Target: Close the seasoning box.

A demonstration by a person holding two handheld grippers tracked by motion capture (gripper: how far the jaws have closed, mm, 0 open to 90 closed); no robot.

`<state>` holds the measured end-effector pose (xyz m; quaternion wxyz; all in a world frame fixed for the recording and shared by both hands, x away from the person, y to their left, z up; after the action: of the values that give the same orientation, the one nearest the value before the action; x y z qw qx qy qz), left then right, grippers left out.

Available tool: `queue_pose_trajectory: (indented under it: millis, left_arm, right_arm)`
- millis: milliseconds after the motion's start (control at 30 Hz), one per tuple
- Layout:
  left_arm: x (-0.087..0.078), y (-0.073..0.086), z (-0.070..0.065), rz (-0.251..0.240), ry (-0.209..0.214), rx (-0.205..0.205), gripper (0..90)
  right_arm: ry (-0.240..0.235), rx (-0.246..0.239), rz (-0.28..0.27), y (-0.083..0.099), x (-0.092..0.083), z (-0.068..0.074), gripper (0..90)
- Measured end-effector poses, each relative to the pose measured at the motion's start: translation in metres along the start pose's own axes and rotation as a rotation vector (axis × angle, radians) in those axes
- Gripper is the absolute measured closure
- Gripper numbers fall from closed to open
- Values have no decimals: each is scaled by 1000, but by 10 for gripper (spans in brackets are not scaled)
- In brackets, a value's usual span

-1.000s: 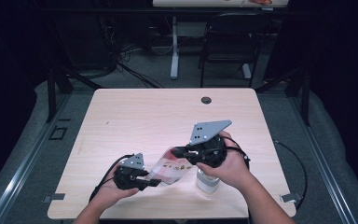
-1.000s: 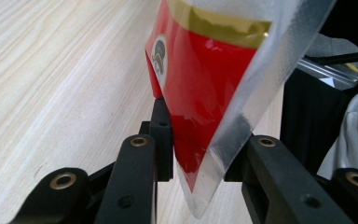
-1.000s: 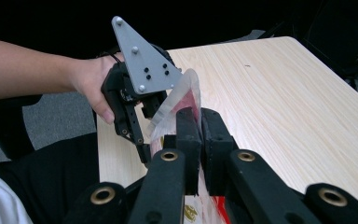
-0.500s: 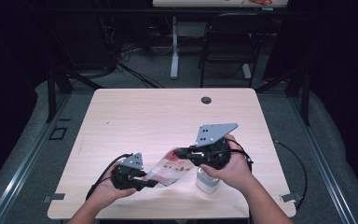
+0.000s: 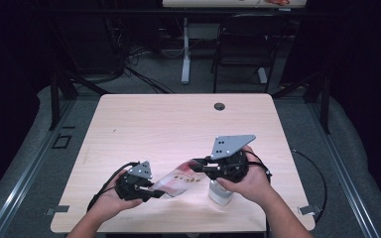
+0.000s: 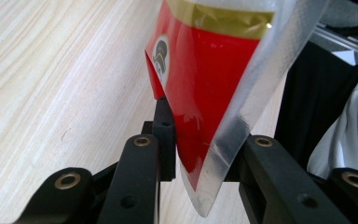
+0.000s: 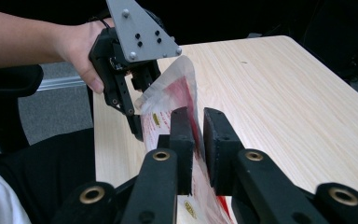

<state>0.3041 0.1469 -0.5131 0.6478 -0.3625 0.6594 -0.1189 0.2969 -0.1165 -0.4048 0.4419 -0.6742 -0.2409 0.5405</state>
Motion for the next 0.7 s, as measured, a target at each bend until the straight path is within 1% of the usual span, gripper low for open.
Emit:
queue_pose_trajectory:
  millis: [67,133,233,300,367,433,500,533,633,700]
  left_arm:
    - [-2,-1,-1,-3,-8,-5,744]
    - [-3,-2,-2,6,-15,-1,744]
    - [-3,-4,-4,9,-12,1,744]
    - [-4,-5,-4,15,-13,4,744]
    - [-3,-6,-5,23,-15,5,745]
    - [-3,-6,-5,23,-8,4,745]
    - [-4,-7,-5,33,-9,12,745]
    - [-3,-7,-6,31,-6,6,745]
    - [-3,-8,-6,48,-8,20,745]
    - [-3,-8,-6,47,-7,19,745]
  right_arm:
    - [1,9,-16,2,0,-1,811]
    - [-1,14,-29,4,-1,-1,810]
    - [7,22,-48,8,-4,0,786]
    - [16,28,-46,12,-6,0,770]
    - [11,40,-52,17,-8,-1,759]
    - [17,52,-52,22,-9,-2,748]
    - [24,63,-53,27,-11,-4,748]
    - [30,70,-54,30,-11,-4,745]
    - [28,89,-63,37,-12,-5,743]
    - [31,99,-71,40,-12,-5,744]
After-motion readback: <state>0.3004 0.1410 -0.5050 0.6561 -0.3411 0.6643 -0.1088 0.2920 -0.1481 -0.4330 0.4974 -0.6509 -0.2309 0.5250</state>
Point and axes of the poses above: each handheld gripper's, and its own axes: x roughly forward along the jaws, y roughly out of its underside, z roughly to its left, the point moved 2 cm from there along x, roughly forward along the jaws, and after that the axes turned 2 degrees about x, right-handed, at the moved point
